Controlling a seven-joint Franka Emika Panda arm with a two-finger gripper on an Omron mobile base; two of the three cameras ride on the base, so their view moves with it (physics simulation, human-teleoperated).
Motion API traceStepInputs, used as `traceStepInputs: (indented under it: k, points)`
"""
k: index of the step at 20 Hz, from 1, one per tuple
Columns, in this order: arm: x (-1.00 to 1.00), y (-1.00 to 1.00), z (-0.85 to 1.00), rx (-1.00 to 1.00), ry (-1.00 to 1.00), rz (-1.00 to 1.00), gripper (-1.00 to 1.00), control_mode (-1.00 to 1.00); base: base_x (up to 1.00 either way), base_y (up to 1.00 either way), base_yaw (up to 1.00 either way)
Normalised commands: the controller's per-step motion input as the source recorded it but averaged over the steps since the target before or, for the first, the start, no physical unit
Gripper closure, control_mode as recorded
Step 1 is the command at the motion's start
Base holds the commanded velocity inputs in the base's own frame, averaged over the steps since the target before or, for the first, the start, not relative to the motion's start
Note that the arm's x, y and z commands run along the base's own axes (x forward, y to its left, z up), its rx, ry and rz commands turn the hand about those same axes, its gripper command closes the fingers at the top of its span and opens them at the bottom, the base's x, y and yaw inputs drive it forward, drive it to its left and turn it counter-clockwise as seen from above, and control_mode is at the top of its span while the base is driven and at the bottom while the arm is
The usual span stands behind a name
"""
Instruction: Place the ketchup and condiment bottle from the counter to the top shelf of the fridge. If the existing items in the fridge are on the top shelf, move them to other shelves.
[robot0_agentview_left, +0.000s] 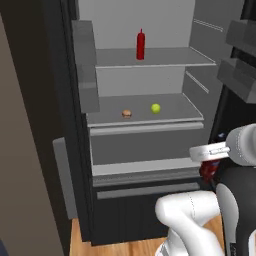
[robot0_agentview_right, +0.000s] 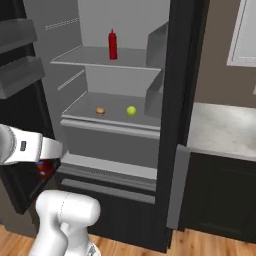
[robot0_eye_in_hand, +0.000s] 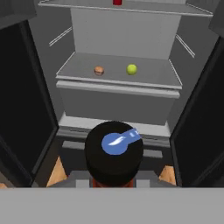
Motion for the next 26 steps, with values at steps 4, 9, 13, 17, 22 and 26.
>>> traceStepInputs:
  k: [4,9,13,17,22,26]
  points:
    - [0.00,0.00,0.00,0.00,0.00,0.00,1.00,1.00,0.62,0.10,0.00]
    - [0.00,0.00,0.00,0.00,0.00,0.00,1.00,1.00,0.67,0.37,0.00]
    - [0.00,0.00,0.00,0.00,0.00,0.00,1.00,1.00,0.69,0.50,0.00]
    - [0.00,0.00,0.00,0.00,0.00,0.00,1.00,1.00,0.84,0.28,0.00]
    - [0.00,0.00,0.00,0.00,0.00,0.00,1.00,1.00,0.86,0.02,0.00]
    - [0.23,0.00,0.87,0.00,-0.05,0.00,1.00,-1.00,0.00,0.00,0.00]
